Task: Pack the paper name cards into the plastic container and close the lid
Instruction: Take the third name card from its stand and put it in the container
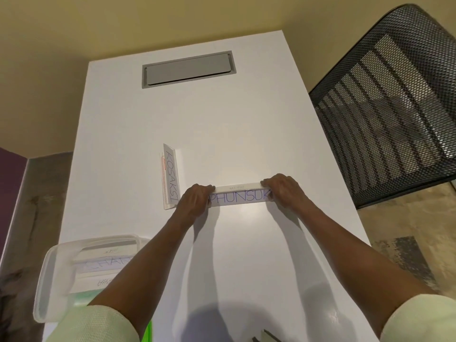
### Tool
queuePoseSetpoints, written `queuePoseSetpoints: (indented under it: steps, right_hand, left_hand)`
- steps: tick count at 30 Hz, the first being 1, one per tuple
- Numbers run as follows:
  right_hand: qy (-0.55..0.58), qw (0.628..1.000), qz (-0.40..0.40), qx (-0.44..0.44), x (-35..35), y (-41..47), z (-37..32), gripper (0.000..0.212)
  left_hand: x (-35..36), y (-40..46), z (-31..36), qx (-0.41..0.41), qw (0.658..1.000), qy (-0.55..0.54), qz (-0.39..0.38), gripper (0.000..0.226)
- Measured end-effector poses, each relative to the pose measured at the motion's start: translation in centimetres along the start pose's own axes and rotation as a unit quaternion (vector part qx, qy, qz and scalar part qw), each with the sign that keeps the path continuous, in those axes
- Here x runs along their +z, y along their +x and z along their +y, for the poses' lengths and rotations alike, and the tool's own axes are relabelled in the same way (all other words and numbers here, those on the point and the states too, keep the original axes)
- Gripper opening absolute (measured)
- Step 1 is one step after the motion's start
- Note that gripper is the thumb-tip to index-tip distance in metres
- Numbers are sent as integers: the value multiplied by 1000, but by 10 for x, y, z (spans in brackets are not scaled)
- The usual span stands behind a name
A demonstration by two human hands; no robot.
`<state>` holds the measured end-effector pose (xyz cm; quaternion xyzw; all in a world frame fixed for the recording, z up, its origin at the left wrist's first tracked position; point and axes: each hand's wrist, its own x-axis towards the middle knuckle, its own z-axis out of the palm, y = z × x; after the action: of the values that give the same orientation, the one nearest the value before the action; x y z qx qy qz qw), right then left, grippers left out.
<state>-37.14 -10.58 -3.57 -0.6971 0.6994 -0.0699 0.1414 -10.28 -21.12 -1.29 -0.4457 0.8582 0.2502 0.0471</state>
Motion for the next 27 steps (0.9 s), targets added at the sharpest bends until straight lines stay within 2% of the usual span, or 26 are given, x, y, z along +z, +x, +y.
queuePoseSetpoints:
  steps: [4,16,22,27]
  right_hand:
    - [-3,1000,-1,2,-3,2,-1,38]
    - [-42,996,66,-33,-7,-13,-5,41]
    - [-46,998,40,4,-27,-18,-16,35]
    - [-59,997,48,-27,-52,-29,-32,39]
  left_hand:
    - [-1,3,1,-3,1000,13,-7,22]
    - [-8,-2,10,-15,999,48,-9,33]
    - [-26,-15,18,5,999,34,13,35]
    - [-42,-35,24,32,998,24,51,28]
